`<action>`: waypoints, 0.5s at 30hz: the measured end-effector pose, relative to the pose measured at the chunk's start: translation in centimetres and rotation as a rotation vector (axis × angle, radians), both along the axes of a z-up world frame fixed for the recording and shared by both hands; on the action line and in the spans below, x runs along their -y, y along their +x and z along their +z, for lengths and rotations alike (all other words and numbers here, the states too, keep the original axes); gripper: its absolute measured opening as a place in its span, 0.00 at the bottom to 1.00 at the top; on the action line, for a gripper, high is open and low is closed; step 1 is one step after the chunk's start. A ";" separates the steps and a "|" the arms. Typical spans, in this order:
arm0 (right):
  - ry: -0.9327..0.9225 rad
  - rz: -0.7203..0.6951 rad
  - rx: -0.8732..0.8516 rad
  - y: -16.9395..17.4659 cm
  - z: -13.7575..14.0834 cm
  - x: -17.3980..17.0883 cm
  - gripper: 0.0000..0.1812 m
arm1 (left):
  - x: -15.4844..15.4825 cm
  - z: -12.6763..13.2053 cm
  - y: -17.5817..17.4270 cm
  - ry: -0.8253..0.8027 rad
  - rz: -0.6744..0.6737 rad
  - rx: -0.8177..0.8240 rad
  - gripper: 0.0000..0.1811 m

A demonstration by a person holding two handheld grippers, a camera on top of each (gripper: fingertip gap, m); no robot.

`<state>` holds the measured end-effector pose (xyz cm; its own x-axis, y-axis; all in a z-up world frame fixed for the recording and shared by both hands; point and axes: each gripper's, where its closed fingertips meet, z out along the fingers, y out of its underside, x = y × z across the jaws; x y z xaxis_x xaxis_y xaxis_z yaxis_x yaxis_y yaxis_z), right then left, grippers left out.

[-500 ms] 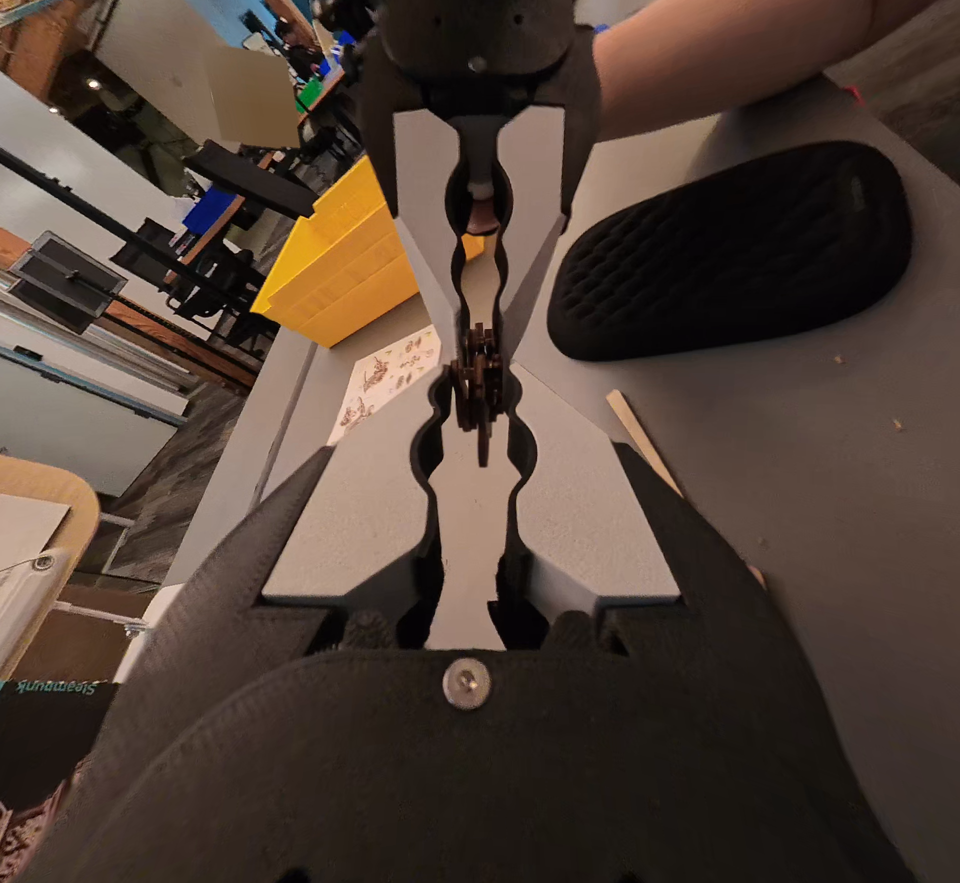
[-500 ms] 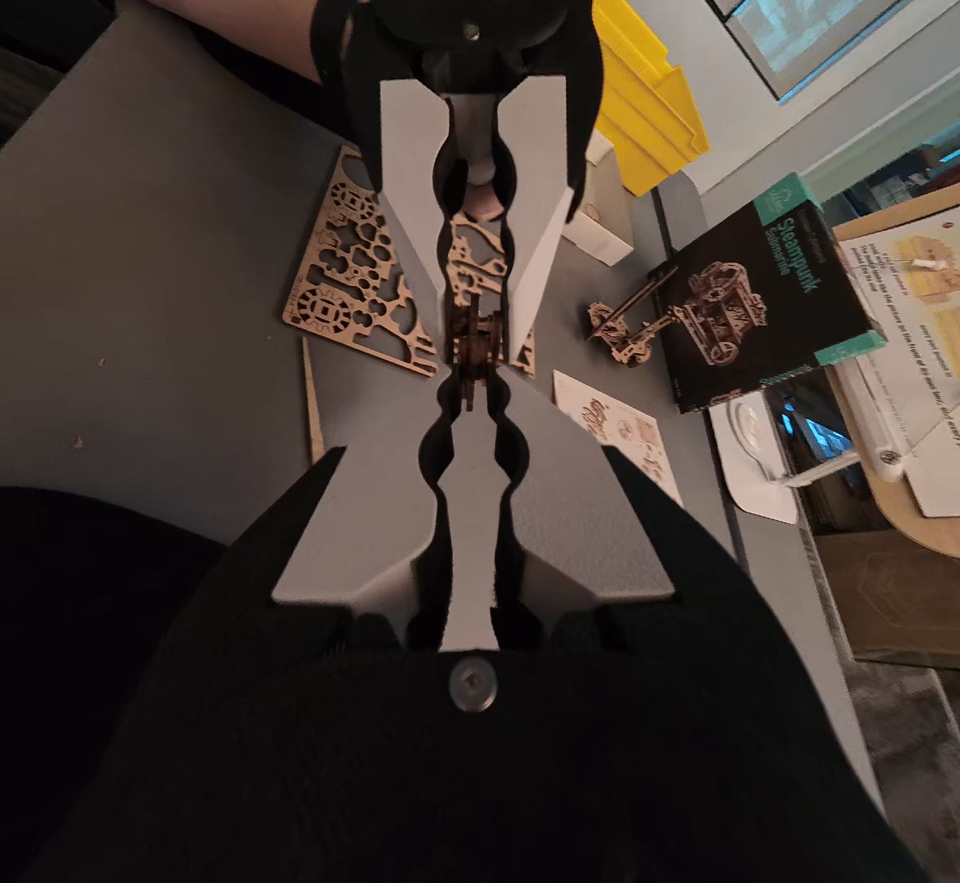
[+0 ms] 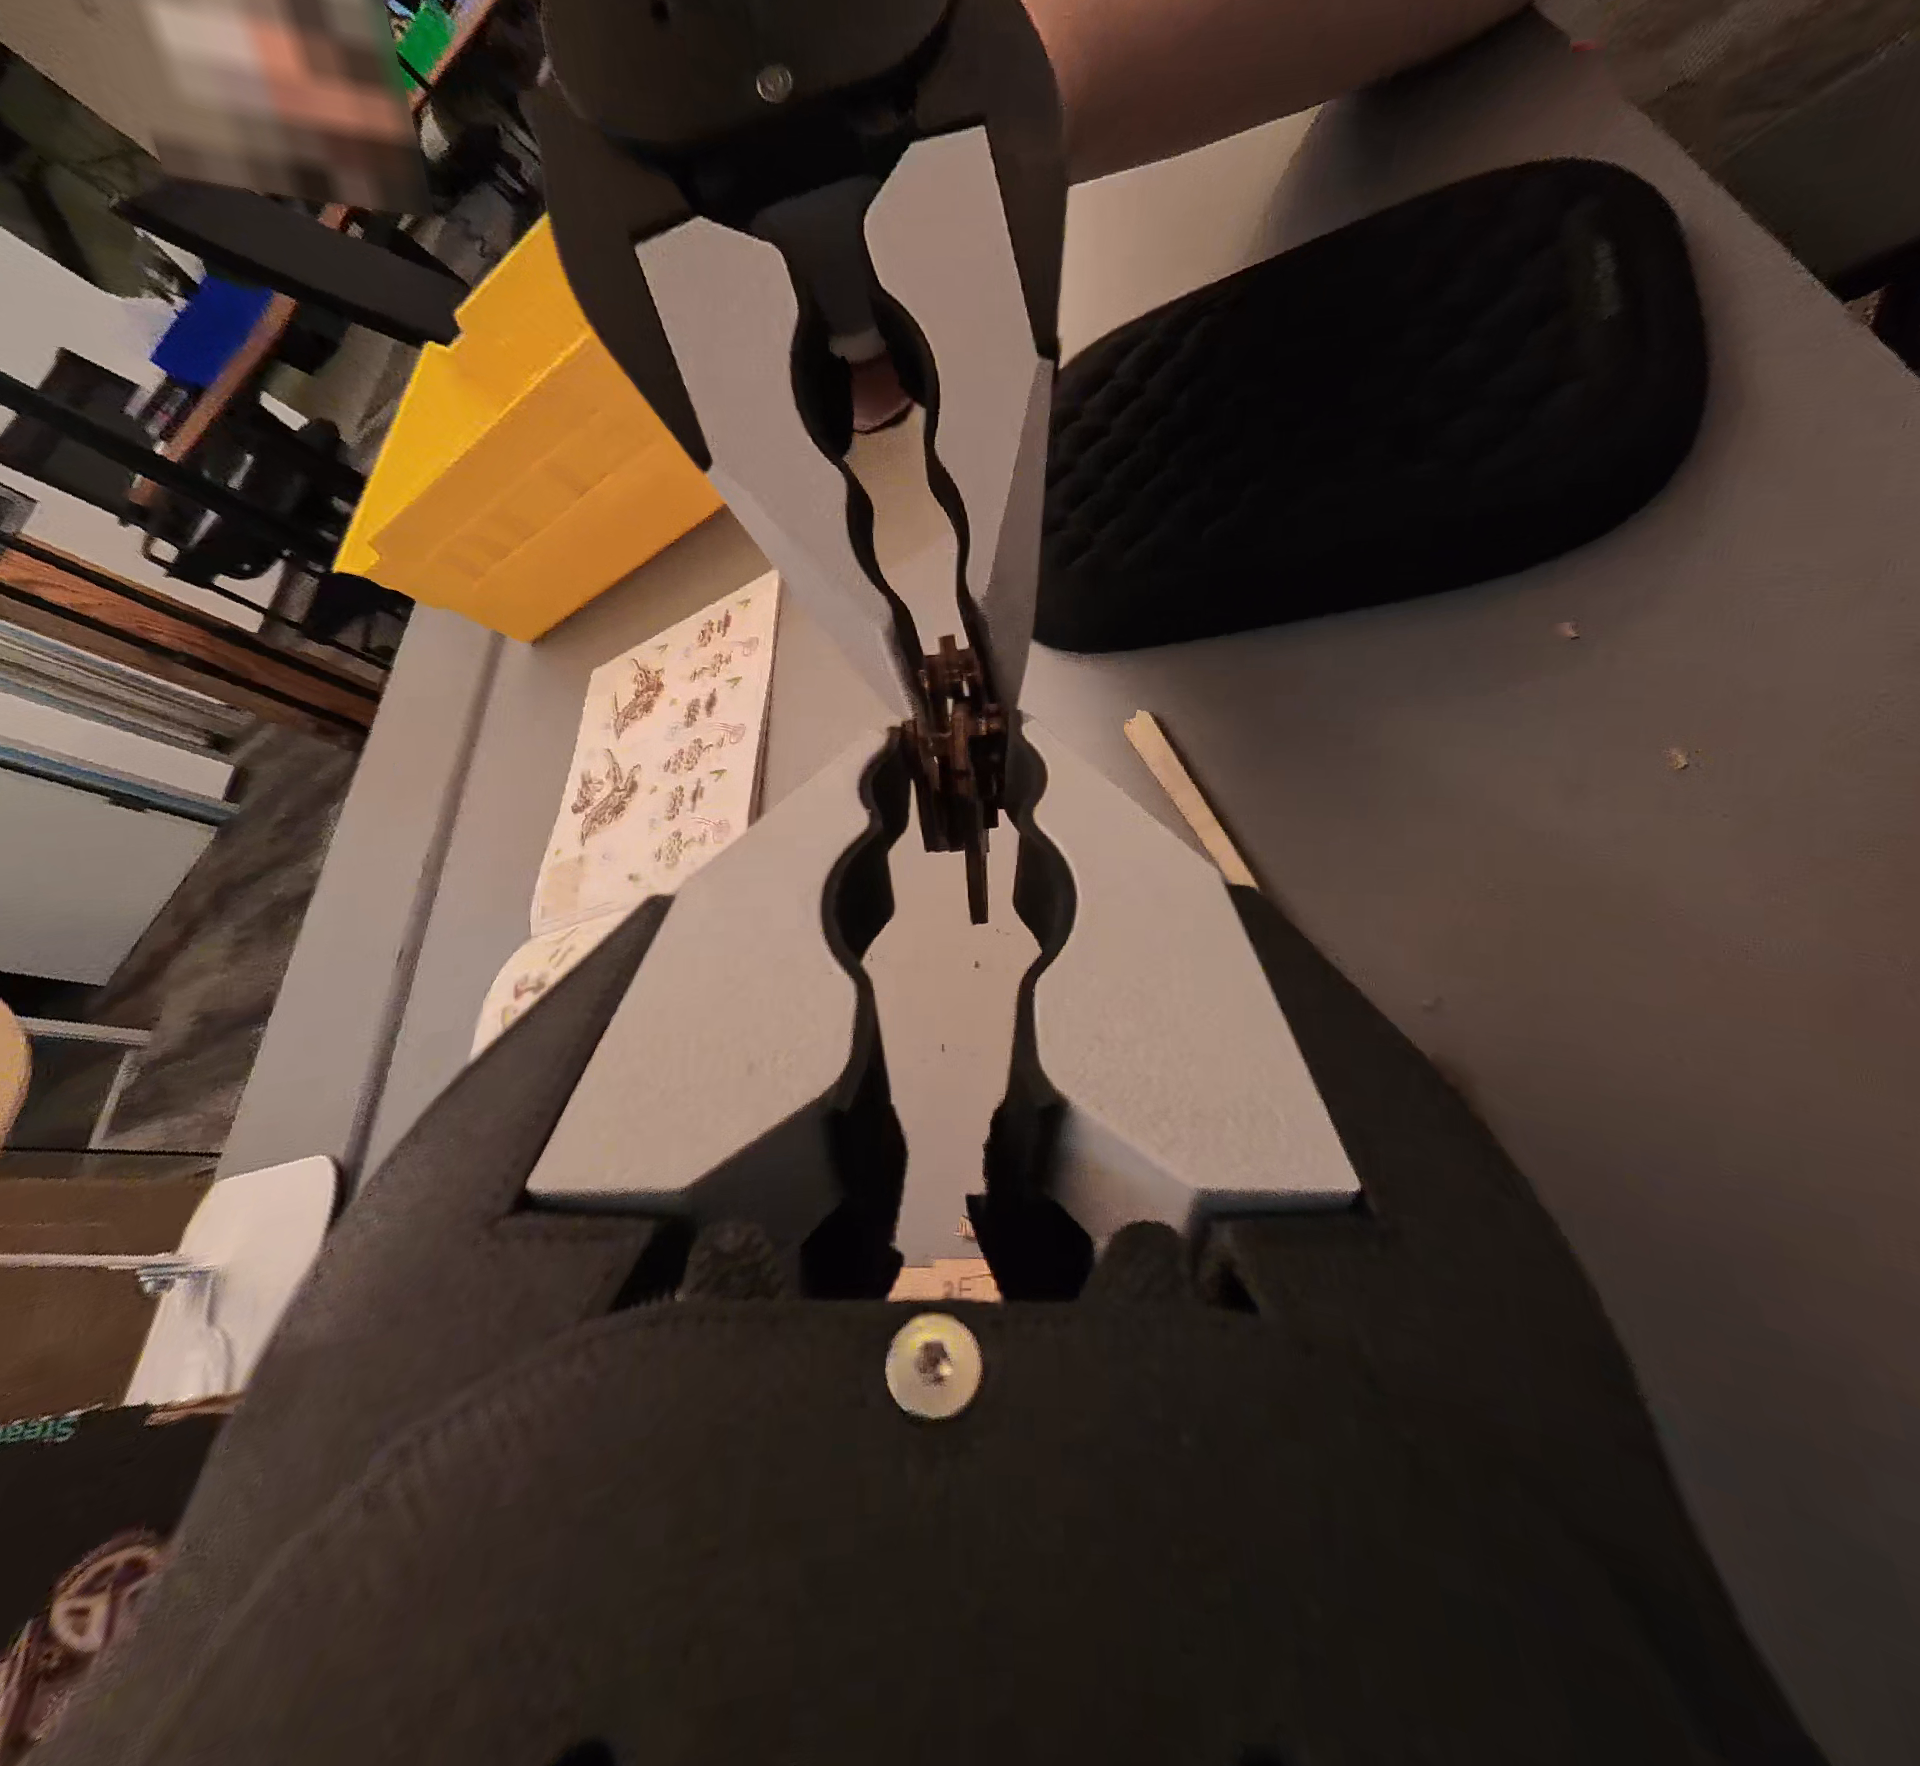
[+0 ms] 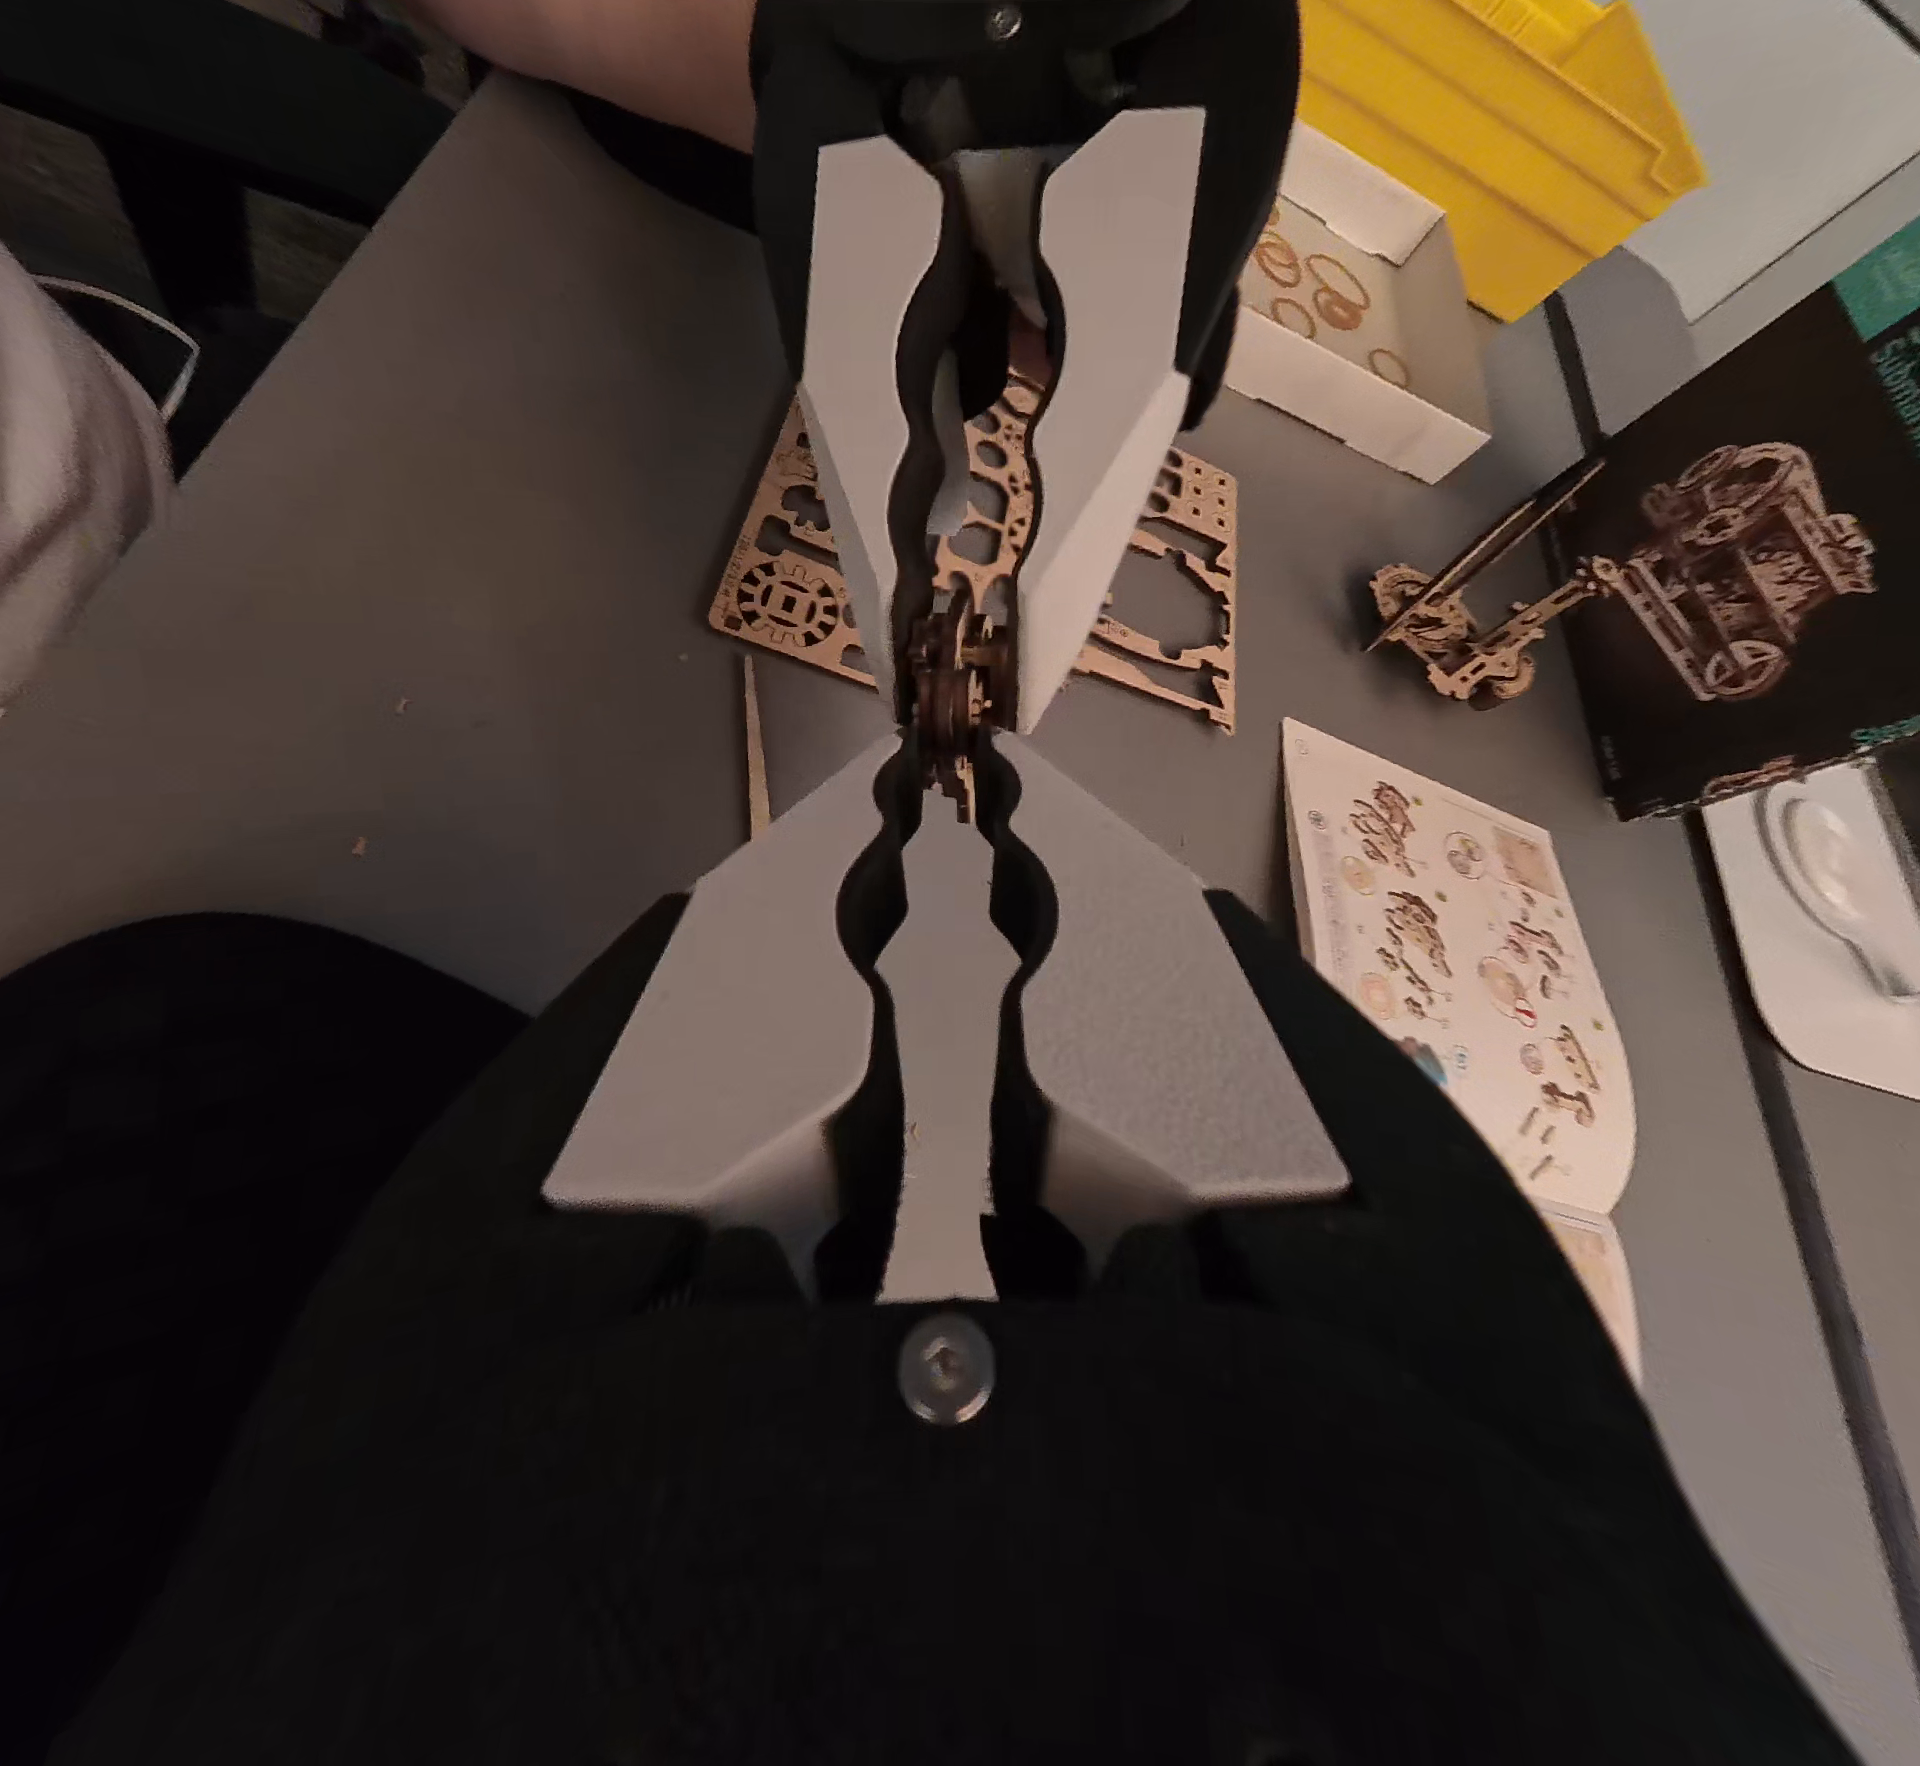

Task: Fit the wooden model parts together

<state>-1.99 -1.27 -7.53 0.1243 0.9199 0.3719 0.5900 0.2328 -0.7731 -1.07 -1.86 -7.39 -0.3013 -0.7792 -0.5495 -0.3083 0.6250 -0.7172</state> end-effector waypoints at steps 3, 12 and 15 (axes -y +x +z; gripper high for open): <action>-0.072 0.014 -0.026 0.1 -0.2 0.1 0.04 | 0.0 -0.2 0.1 -0.013 0.000 -0.006 0.09; -0.033 -0.043 0.010 0.4 -0.5 -0.8 0.04 | -0.7 -0.5 0.4 -0.074 0.030 0.026 0.09; -0.024 -0.061 0.049 0.6 -0.9 -1.0 0.04 | -0.9 -0.8 0.6 -0.060 0.050 0.033 0.09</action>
<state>-1.35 -0.31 -8.42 0.1631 0.9197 0.3572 0.6398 0.1770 -0.7478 -0.42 -0.92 -8.22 -0.2437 -0.8248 -0.5101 -0.3136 0.5648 -0.7633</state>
